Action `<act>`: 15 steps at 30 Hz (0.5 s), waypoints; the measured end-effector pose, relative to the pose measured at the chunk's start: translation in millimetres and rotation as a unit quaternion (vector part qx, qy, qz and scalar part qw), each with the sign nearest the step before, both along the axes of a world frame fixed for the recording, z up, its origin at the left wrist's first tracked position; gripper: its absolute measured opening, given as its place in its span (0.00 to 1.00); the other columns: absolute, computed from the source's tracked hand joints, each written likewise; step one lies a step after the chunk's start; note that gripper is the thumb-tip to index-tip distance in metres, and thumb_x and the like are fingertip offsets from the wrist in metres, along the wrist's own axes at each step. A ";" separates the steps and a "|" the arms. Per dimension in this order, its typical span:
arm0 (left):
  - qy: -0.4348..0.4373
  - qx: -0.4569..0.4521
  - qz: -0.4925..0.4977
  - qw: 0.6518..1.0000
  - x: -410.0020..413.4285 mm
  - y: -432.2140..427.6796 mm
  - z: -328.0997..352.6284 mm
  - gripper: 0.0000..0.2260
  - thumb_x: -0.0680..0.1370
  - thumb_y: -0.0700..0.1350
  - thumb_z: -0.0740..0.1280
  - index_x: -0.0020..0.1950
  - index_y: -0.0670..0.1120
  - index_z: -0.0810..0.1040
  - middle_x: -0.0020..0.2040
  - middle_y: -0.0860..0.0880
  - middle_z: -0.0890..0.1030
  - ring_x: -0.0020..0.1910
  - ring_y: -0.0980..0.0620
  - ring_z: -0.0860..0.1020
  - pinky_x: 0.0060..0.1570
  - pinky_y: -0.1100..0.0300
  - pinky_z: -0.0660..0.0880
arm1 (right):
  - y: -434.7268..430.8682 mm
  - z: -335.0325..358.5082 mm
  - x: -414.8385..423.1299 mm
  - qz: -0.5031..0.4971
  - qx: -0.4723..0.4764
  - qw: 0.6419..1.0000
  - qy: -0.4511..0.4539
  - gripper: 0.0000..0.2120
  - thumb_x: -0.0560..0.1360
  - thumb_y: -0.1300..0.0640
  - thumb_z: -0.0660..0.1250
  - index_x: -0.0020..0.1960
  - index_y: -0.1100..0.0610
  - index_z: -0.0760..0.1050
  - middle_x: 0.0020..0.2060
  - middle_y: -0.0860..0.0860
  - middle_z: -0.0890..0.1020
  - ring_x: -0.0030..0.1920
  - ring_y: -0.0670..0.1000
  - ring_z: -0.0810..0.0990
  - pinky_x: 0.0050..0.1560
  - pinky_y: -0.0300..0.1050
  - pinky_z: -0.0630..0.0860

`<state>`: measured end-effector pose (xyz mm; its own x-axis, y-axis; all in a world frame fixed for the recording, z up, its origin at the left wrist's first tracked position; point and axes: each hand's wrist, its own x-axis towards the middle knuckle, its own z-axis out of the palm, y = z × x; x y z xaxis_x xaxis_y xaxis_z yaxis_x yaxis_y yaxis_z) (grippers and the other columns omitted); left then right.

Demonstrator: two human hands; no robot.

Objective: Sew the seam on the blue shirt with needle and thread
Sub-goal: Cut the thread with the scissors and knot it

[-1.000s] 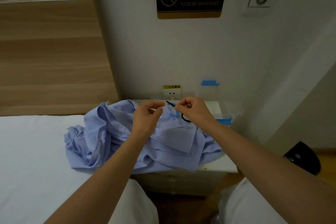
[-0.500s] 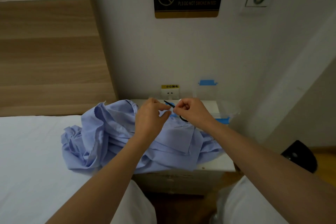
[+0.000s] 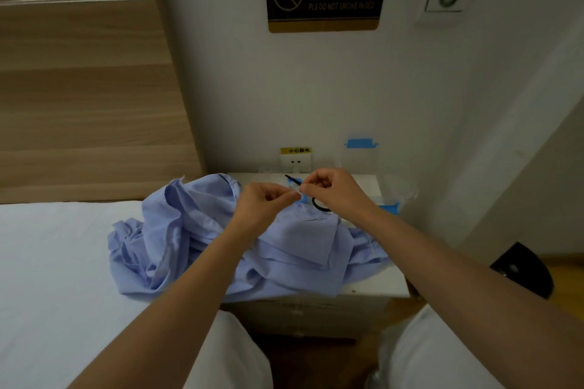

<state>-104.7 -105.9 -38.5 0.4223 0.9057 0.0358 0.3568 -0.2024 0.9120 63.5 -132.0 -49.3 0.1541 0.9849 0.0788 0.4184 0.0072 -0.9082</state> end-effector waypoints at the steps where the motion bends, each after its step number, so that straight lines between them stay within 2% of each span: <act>1: 0.009 -0.007 -0.006 1.000 -1.0 0.4 -0.4 0.07 0.77 0.45 0.69 0.40 0.53 0.83 0.43 0.31 0.80 0.38 0.46 0.72 0.39 0.54 0.69 | -0.2 0.6 -0.1 0.001 0.000 1.000 0.000 0.05 0.75 0.60 0.70 0.47 0.62 0.82 0.33 0.53 0.78 0.33 0.45 0.73 0.34 0.29 0.71; 4: 0.022 -0.014 0.017 1.000 -4.3 3.7 -1.7 0.12 0.78 0.39 0.64 0.44 0.55 0.81 0.46 0.31 0.80 0.40 0.47 0.72 0.40 0.54 0.70 | -1.1 3.0 1.2 0.002 0.003 1.000 -0.003 0.05 0.75 0.60 0.70 0.46 0.61 0.82 0.30 0.49 0.76 0.28 0.39 0.71 0.32 0.28 0.69; 7: 0.004 0.004 0.062 0.998 -7.0 5.5 -1.8 0.11 0.78 0.40 0.62 0.48 0.54 0.81 0.47 0.32 0.81 0.41 0.48 0.73 0.42 0.55 0.70 | -2.6 6.8 3.1 0.008 0.004 1.000 -0.011 0.03 0.75 0.59 0.70 0.44 0.58 0.81 0.31 0.50 0.76 0.30 0.42 0.71 0.32 0.29 0.69; 10: 0.001 0.015 0.054 0.998 -6.9 5.2 -0.7 0.08 0.79 0.45 0.65 0.44 0.53 0.83 0.44 0.34 0.82 0.40 0.48 0.73 0.42 0.54 0.70 | -2.8 8.0 4.0 0.011 0.006 1.000 -0.016 0.03 0.75 0.60 0.70 0.44 0.58 0.81 0.31 0.50 0.77 0.32 0.45 0.72 0.34 0.32 0.70; 13: 0.028 0.013 0.019 0.999 -2.1 3.6 0.1 0.11 0.77 0.48 0.68 0.43 0.41 0.84 0.38 0.31 0.78 0.32 0.48 0.70 0.36 0.55 0.68 | -2.1 7.7 4.1 0.014 0.011 1.000 -0.021 0.04 0.75 0.60 0.70 0.45 0.60 0.81 0.31 0.52 0.77 0.33 0.46 0.73 0.34 0.32 0.70; 15: 0.021 0.007 0.011 1.000 1.2 1.0 2.2 0.08 0.77 0.47 0.70 0.41 0.44 0.84 0.37 0.31 0.79 0.32 0.48 0.69 0.34 0.55 0.66 | -2.1 7.8 4.0 0.018 0.014 0.999 -0.025 0.03 0.75 0.59 0.70 0.44 0.59 0.81 0.32 0.52 0.77 0.33 0.46 0.72 0.34 0.33 0.69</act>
<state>-103.5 -104.8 -36.3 0.4042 0.9141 0.0321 0.3986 -0.2076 0.8933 67.6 -134.1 -41.5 0.1141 0.9869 0.1139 0.4626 0.0487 -0.8852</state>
